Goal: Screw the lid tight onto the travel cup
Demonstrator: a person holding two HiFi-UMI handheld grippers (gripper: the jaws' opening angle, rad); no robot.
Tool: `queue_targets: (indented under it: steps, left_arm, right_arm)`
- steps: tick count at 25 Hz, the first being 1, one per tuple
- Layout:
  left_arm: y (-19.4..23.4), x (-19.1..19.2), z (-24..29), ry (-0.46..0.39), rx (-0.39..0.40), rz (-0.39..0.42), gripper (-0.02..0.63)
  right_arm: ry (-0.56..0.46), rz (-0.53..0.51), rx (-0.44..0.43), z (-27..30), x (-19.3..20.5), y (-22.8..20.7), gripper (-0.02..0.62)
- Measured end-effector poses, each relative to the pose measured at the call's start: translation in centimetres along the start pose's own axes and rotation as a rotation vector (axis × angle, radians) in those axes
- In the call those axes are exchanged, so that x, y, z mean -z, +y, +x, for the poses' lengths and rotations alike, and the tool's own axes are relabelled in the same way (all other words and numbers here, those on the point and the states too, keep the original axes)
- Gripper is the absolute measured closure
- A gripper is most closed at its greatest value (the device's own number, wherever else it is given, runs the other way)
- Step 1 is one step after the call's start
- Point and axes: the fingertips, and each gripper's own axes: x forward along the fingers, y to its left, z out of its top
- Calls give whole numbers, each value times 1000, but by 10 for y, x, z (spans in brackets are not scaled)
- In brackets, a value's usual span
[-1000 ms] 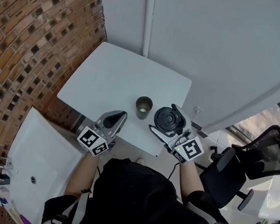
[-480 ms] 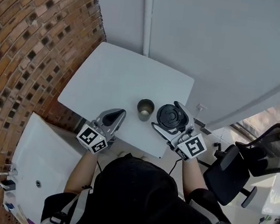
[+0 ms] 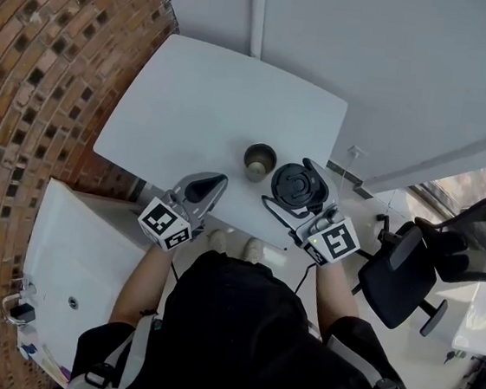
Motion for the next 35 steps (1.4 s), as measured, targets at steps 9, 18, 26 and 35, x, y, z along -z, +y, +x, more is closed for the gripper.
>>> queue_targets:
  steps: [9, 18, 26, 35]
  left_arm:
    - [25, 65, 17, 90, -6, -21, 603]
    - [51, 137, 56, 238, -41, 110, 248]
    - [49, 176, 82, 284, 122, 121, 222]
    - [49, 192, 96, 333, 171, 177, 224]
  right_arm:
    - [44, 68, 64, 13, 40, -16, 112]
    - [87, 71, 112, 12, 62, -16, 112]
    - [100, 26, 150, 6, 63, -21, 112]
    - [121, 8, 155, -3, 66, -31, 112]
